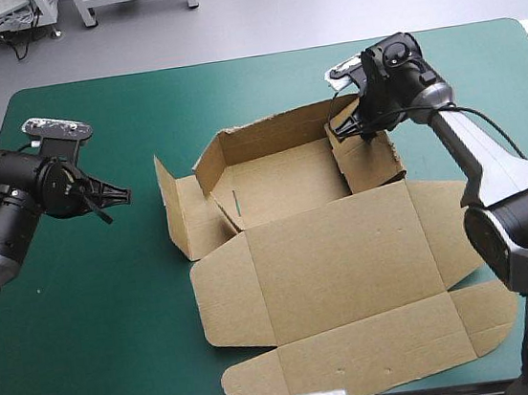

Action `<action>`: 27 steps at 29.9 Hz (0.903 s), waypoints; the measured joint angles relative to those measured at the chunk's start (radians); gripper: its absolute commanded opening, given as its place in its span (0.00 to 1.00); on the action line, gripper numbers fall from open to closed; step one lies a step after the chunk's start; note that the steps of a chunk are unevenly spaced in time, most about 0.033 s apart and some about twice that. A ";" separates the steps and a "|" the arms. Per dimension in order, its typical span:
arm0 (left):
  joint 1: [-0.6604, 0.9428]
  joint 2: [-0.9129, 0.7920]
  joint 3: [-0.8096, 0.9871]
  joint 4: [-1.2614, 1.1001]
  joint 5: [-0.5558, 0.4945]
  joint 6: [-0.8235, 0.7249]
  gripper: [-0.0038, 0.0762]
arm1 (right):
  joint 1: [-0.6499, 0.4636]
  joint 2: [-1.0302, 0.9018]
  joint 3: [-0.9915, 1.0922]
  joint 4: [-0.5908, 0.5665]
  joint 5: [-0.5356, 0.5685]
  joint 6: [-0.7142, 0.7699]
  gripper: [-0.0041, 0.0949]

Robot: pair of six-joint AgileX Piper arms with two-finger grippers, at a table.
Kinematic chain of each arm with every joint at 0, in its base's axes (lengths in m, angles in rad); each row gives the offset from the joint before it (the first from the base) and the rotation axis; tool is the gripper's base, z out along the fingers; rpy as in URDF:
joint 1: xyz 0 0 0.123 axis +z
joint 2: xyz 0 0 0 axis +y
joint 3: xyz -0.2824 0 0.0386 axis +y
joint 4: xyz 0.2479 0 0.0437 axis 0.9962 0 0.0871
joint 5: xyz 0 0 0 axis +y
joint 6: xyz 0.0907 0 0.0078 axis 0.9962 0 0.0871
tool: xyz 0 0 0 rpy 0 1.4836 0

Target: Fold the box

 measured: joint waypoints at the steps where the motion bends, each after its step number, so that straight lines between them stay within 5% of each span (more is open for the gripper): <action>1: 0.000 0.000 0.000 0.000 -0.001 0.000 0.03 | -0.001 0.006 0.000 0.001 -0.001 0.000 0.42; 9: 0.000 0.000 0.000 0.011 -0.039 0.000 0.03 | -0.053 0.043 0.000 0.134 -0.003 -0.032 0.02; 17: 0.050 0.001 0.000 -0.013 -0.153 0.000 0.04 | -0.062 0.045 -0.006 0.193 -0.007 -0.044 0.02; 27: 0.357 0.020 0.000 -0.381 -0.418 0.135 0.04 | -0.060 -0.128 -0.142 0.268 0.001 -0.091 0.02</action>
